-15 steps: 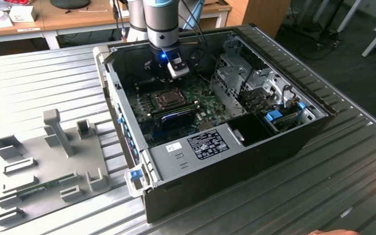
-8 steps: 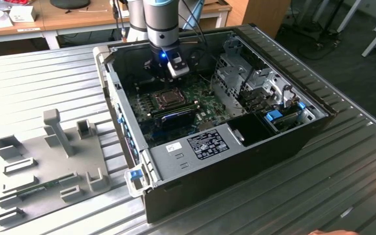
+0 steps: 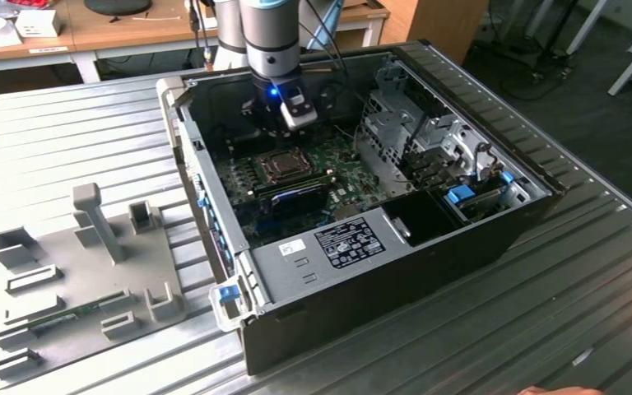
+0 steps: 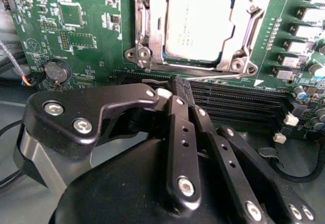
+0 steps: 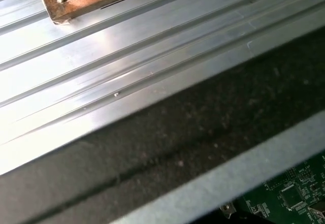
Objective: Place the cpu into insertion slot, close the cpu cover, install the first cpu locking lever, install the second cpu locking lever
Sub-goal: 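Install the first cpu locking lever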
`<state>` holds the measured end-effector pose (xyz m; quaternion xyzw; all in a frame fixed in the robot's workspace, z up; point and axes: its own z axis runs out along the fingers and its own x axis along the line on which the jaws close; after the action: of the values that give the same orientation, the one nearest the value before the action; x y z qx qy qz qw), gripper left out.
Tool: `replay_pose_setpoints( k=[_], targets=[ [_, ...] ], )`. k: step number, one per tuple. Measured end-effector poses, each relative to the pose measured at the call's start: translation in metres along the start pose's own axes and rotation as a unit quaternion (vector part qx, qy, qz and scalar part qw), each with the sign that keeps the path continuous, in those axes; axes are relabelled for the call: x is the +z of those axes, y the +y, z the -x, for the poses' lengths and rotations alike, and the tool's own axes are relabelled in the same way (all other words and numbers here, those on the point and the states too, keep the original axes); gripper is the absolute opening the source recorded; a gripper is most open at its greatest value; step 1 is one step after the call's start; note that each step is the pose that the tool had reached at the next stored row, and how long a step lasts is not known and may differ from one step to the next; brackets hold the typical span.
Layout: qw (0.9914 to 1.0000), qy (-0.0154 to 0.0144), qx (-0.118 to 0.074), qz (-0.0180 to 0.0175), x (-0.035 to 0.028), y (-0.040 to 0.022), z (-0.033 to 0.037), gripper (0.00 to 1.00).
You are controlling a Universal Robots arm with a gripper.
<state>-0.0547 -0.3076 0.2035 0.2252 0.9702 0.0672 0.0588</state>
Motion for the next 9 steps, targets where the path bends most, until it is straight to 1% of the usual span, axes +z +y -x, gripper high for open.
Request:
replay_pose_setpoints(
  k=[9],
  targets=[
    [1.00000, -0.0008, 0.003, 0.0000, 0.0002, 0.0021, -0.0019, 0.11]
  ],
)
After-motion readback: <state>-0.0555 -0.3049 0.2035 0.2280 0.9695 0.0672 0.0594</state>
